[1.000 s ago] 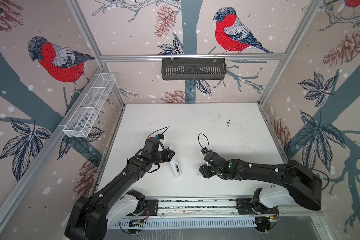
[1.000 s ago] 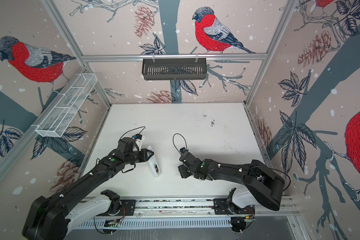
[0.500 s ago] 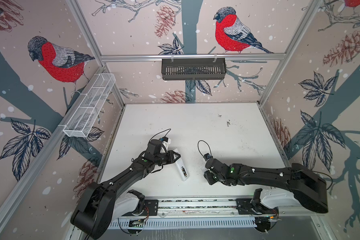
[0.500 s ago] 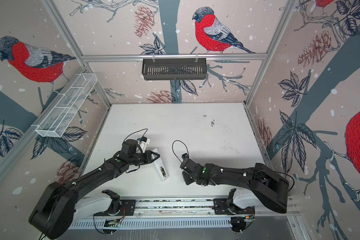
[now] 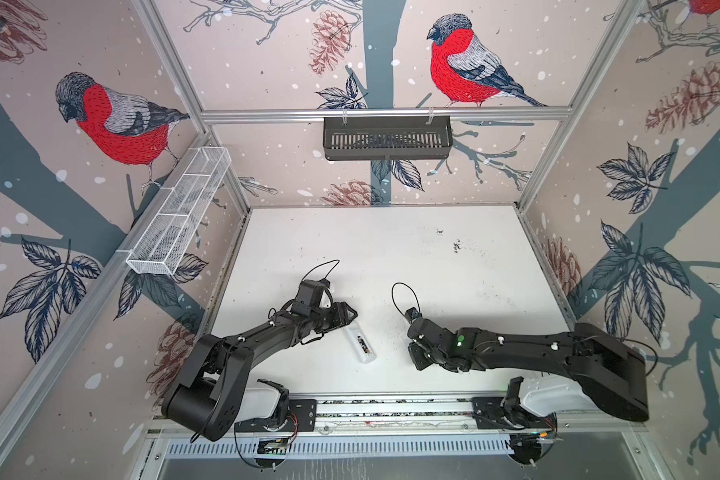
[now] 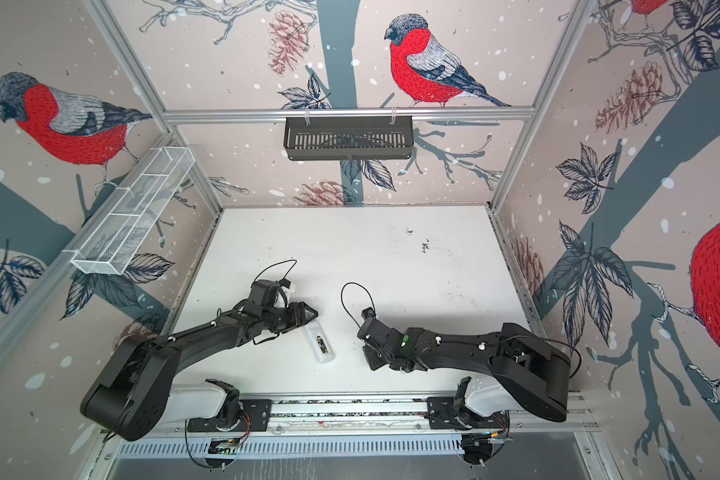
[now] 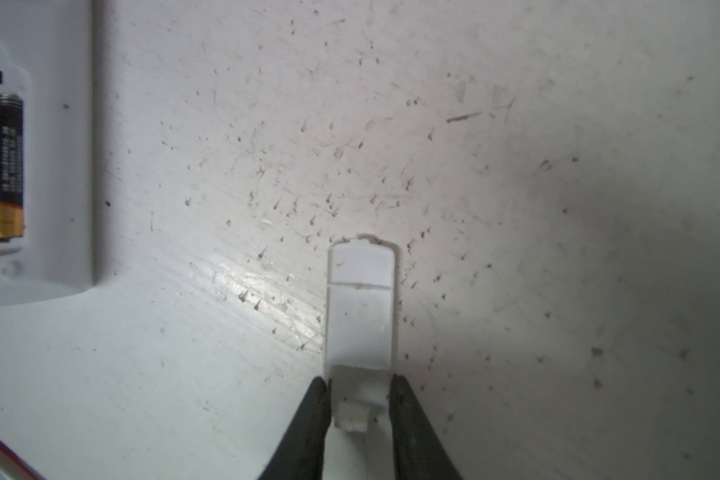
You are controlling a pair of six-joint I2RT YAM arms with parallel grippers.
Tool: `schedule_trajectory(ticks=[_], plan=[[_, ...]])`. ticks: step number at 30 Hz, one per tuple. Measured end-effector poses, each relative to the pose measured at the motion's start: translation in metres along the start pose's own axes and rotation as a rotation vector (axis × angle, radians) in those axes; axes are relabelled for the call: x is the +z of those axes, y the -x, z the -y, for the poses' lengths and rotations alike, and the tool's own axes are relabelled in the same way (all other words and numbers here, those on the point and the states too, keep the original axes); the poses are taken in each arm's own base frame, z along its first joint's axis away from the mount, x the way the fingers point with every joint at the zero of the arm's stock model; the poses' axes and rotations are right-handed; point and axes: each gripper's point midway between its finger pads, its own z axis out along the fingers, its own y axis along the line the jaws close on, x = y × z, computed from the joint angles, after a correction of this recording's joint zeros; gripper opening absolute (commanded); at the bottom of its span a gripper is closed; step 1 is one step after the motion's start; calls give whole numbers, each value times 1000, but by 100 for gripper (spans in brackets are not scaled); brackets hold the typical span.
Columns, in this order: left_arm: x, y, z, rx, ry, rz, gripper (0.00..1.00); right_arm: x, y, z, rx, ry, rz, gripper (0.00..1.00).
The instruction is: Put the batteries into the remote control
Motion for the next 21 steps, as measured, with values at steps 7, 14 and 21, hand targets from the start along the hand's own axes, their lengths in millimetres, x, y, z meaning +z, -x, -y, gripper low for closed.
schedule_trajectory(ticks=[7,14,21], plan=[[-12,12,3,7,0,52,95,-1,2,-3,-11,5,5,20],[-23,10,27,81,-65,62,96,-8,8,-6,-12,16,30,18],[-14,-22,68,204,-181,-52,93,-18,20,-10,-7,31,81,17]])
